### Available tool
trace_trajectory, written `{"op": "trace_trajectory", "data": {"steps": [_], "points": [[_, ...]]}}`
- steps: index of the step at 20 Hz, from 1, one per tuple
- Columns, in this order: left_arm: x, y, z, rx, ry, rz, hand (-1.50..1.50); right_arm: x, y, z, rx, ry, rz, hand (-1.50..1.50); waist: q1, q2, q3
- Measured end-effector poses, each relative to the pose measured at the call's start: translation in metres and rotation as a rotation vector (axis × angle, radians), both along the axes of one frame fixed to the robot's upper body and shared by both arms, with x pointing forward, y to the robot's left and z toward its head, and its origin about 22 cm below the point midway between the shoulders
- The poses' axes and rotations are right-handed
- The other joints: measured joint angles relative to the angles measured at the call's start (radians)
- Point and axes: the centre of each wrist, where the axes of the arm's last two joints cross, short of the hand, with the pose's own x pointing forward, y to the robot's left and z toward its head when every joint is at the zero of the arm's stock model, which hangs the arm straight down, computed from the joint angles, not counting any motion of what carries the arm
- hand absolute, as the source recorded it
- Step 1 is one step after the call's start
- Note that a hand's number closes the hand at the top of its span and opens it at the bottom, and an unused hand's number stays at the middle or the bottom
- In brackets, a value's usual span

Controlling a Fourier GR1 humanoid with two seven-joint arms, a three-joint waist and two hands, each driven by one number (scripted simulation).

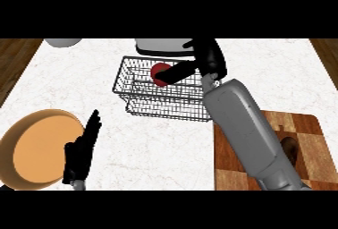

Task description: Pick the tomato from the cutting board and place it in the tiered basket

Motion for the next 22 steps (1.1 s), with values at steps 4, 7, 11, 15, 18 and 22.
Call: {"op": "trace_trajectory", "data": {"steps": [4, 7, 11, 15, 18, 22], "points": [[-0.003, 0.002, 0.000, 0.005, 0.006, 0.015, 0.00, 0.002, -0.008, 0.007, 0.152, -0.043, -0.013, -1.50, -0.011, -0.002, 0.000], [-0.005, 0.006, 0.001, 0.001, 0.010, 0.022, 0.00, 0.004, -0.021, 0.015, 0.225, -0.130, -0.083, -1.50, -0.019, -0.005, -0.001], [-0.010, 0.009, 0.001, 0.002, 0.017, 0.037, 0.00, 0.005, -0.060, 0.033, 0.268, -0.199, -0.241, -1.50, -0.035, -0.009, -0.002], [-0.013, 0.009, -0.002, 0.005, 0.023, 0.052, 0.00, -0.005, -0.116, 0.044, 0.298, -0.216, -0.370, -1.50, -0.050, -0.012, -0.001], [-0.017, 0.009, -0.003, 0.001, 0.019, 0.062, 0.00, -0.019, -0.170, 0.051, 0.324, -0.217, -0.435, -1.50, -0.055, -0.013, -0.001], [-0.015, 0.011, -0.003, 0.000, 0.025, 0.072, 0.00, -0.049, -0.245, 0.056, 0.340, -0.214, -0.465, -1.50, -0.064, -0.013, 0.000]]}}
